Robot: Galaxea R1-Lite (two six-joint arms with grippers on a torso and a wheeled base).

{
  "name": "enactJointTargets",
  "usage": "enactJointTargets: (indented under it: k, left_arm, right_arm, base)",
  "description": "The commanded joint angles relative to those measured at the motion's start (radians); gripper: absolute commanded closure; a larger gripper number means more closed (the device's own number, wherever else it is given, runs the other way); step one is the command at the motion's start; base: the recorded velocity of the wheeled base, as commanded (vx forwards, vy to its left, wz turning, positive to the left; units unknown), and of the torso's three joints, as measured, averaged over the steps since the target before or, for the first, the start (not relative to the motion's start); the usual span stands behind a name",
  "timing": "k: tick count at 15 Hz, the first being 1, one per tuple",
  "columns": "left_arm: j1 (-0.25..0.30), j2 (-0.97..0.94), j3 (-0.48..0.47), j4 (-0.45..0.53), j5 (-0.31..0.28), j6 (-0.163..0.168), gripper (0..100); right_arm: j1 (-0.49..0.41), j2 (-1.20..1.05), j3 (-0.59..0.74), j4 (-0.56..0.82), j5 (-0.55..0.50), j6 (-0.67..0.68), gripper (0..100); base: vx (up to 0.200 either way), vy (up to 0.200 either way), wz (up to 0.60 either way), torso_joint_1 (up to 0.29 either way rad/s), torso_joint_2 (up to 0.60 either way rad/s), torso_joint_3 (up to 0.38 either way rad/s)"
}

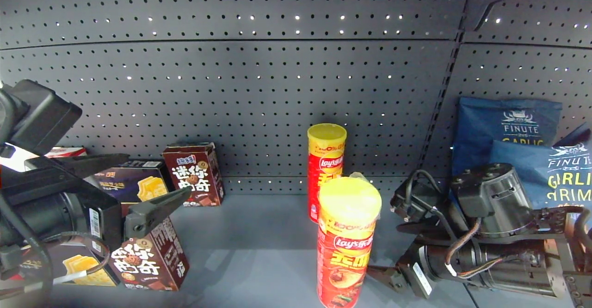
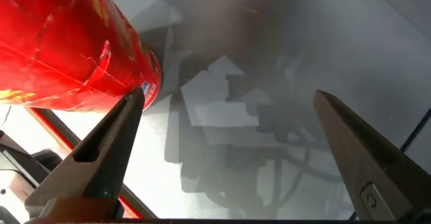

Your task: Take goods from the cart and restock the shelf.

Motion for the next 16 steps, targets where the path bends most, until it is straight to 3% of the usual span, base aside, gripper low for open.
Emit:
enactJointTargets:
  k: [1, 16]
  left_arm:
    - [0.000, 0.006, -0.001, 0.000, 0.000, 0.000, 0]
    - [0.000, 0.010, 0.002, -0.020, 0.000, 0.000, 0]
  right_arm:
    - [-0.001, -0.002, 0.003, 0.000, 0.000, 0.000, 0]
    - [0.034, 0.019, -0.012, 0.000, -0.002, 0.000, 0]
  base:
    - [0.000, 0.000, 0.00, 0.000, 0.00, 0.000]
    - [0.000, 0.000, 0.00, 0.000, 0.00, 0.000]
